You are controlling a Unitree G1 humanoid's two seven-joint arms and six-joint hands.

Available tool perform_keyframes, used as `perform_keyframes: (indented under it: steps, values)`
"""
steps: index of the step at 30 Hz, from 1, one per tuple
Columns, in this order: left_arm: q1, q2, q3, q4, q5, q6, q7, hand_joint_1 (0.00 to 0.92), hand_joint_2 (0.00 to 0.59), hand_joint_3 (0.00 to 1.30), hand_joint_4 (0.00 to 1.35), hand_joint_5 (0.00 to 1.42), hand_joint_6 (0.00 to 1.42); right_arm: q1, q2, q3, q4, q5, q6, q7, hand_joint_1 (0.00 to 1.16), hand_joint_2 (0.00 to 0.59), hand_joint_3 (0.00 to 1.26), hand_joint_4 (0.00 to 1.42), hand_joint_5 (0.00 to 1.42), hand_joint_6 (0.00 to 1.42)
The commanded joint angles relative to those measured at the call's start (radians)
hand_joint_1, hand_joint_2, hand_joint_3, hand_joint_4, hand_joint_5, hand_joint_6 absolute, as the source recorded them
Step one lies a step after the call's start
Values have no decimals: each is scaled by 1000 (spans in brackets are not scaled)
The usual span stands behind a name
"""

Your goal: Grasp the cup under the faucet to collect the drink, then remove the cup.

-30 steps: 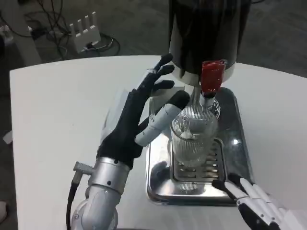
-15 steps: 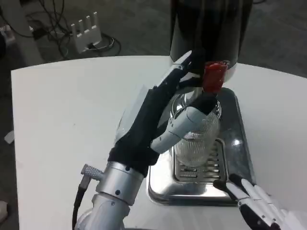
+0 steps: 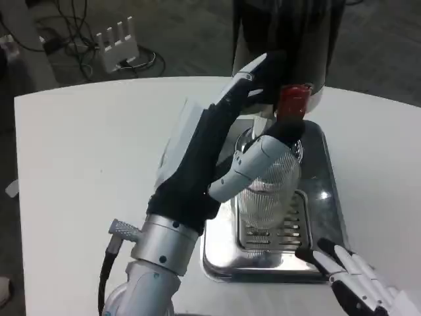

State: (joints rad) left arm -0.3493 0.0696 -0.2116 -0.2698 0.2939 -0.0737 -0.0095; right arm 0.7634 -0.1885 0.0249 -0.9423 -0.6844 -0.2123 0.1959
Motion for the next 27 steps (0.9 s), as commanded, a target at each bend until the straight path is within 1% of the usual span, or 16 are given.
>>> perform_keyframes:
  steps: [1,4,8,15,20,25,27]
  values:
    - [-48,-9,-1,27,16,12,0,0,34,199,174,282,256,14,3,0,6,6,-14,-12,447,463,114,0,0,0]
    - [-94,-10,-10,76,12,9,-12,0,24,159,124,226,219,14,3,0,8,6,-13,-11,446,463,114,0,0,0]
    - [-123,-15,-21,108,12,-2,-14,0,20,144,95,206,195,16,5,-6,8,9,-13,-15,444,464,114,0,0,0]
    - [-150,-15,-38,154,0,-10,-28,0,18,144,92,201,183,12,7,-3,11,14,-14,-13,440,461,114,0,0,0]
    - [-158,-16,-56,171,1,-40,-36,0,19,150,99,208,186,4,7,-1,17,14,-11,-11,436,457,114,0,0,0]
    - [-164,0,-68,179,23,-62,-44,0,19,153,101,211,189,-10,7,3,21,12,-6,-7,432,456,114,0,0,0]
    - [-169,15,-73,186,36,-73,-51,0,19,154,101,211,190,-17,8,7,24,11,-3,-5,431,456,114,0,0,0]
